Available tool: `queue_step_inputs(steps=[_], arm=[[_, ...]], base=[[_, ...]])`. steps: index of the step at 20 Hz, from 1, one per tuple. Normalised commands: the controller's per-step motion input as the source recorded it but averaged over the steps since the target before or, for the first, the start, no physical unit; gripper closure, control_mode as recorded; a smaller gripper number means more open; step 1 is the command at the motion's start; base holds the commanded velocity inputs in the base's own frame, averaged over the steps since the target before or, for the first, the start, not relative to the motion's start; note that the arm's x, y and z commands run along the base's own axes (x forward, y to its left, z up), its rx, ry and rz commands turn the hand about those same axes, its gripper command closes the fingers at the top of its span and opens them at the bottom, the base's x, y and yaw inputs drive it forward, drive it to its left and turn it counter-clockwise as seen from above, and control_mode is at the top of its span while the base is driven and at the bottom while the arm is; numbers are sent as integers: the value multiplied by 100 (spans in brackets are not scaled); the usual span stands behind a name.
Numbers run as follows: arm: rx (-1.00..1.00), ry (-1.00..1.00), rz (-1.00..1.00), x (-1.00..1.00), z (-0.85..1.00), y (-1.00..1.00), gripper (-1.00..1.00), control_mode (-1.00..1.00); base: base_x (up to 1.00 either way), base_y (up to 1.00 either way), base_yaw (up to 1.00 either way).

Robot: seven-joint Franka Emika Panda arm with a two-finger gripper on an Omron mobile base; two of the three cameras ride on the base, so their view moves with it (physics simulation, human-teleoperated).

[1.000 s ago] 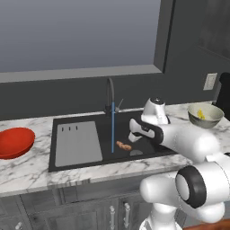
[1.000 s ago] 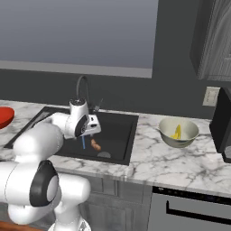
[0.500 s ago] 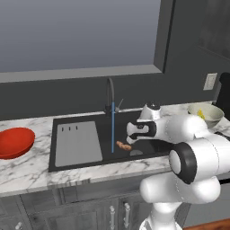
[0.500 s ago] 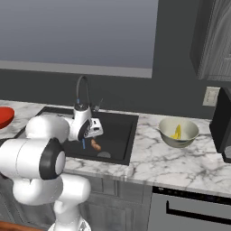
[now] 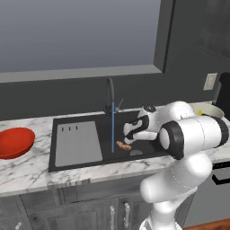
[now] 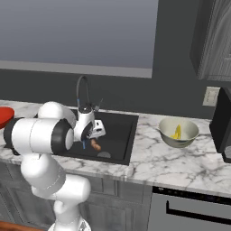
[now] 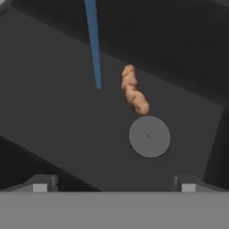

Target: Pick the lemon wedges from the sink and place them in one bowl. Place the potato in the other bowl. Then turn off the sink faucet.

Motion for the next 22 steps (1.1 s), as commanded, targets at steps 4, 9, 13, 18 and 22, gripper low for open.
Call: queue_step_inputs(steps=[4,9,13,18,22], arm=[[0,0,0,36,-37,0,-100,-100],[0,0,0,31,-39,0,-100,-100],[0,0,0,31,-43,0,-100,-100],[0,0,0,35,-41,0,-100,-100],[0,0,0,40,-36,0,-100,-100]], base=[[0,0,0],[0,0,0],[0,0,0],[0,0,0],[0,0,0]])
